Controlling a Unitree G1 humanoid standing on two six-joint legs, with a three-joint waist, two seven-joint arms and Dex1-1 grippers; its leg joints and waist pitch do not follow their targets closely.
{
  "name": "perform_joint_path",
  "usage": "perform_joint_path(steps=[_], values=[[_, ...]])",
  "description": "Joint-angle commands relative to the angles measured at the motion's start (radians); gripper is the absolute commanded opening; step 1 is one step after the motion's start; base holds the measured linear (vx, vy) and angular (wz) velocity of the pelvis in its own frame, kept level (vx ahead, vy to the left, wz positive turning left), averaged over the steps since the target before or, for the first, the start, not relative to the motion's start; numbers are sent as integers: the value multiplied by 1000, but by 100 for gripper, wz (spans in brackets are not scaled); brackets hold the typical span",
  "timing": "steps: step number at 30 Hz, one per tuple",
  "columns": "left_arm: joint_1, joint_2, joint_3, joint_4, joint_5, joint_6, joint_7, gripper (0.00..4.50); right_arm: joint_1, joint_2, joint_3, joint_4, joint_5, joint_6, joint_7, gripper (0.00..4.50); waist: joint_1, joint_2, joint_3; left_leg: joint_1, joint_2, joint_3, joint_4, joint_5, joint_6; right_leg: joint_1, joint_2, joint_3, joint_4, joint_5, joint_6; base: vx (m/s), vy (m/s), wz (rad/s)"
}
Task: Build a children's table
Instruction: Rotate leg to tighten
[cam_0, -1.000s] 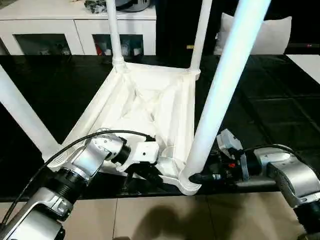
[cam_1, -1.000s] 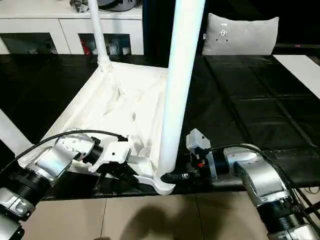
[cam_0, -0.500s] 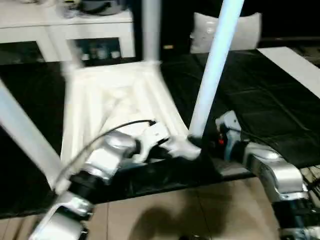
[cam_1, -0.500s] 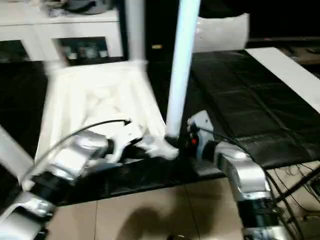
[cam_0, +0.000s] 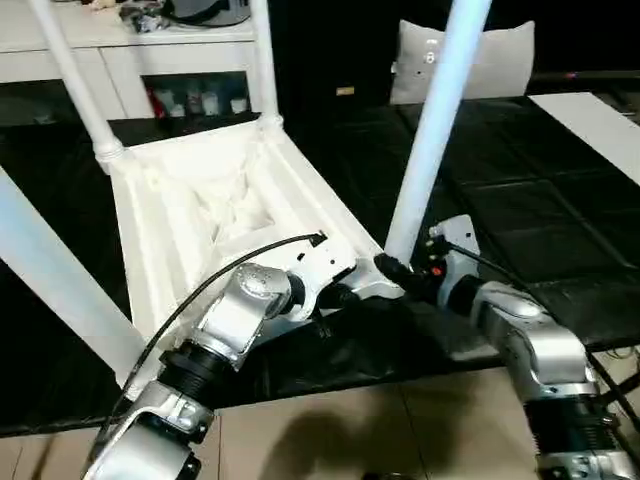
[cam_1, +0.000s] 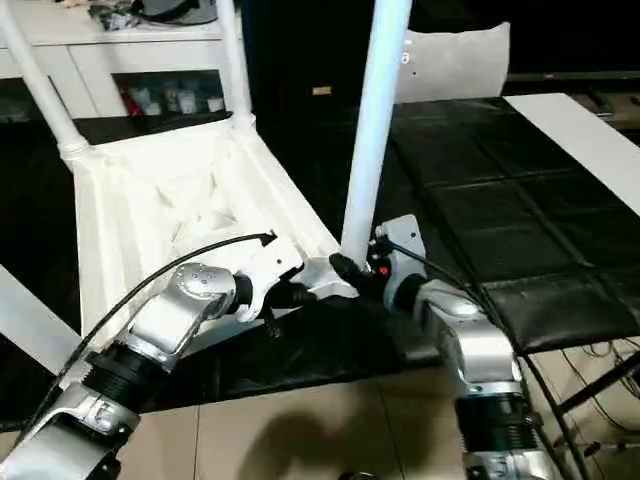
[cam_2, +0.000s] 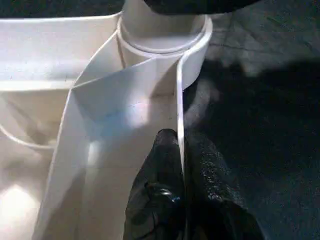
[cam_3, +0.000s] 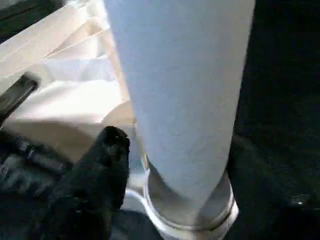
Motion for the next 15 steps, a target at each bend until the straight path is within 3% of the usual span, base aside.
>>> perform_joint_path(steps=[1, 7, 8, 13, 15], values=[[-8, 5, -4, -26, -42, -66, -46, 0, 6, -20, 36, -18, 22, -13, 76, 340, 10, -15, -63, -20, 10, 10, -61, -86, 112, 72, -58, 53, -73, -402, -49, 0, 0, 0], [-1, 108, -67, -29, -37, -186, -229, 0, 27, -177, 82, -79, 56, -35, 327, 406, 29, -11, -60, -14, 17, 9, -65, -102, 111, 69, -58, 56, -72, -409, -55, 0, 0, 0], [4, 144, -90, -35, -44, -228, -305, 0, 34, -233, 110, -87, 56, -43, 413, 406, 31, -13, -60, -14, 17, 10, -65, -100, 111, 69, -58, 58, -71, -404, -56, 0, 0, 0], [8, 188, -118, -48, -55, -282, -403, 0, 35, -290, 139, -88, 70, -55, 516, 406, 55, -13, -61, -11, 25, 10, -67, -89, 105, 68, -62, 64, -61, -369, -84, 0, 0, 0], [7, 212, -136, -56, -52, -304, -446, 0, 33, -303, 149, -88, 81, -59, 557, 372, 61, -14, -62, -11, 26, 12, -67, -82, 101, 68, -63, 67, -56, -350, -98, 0, 0, 0]])
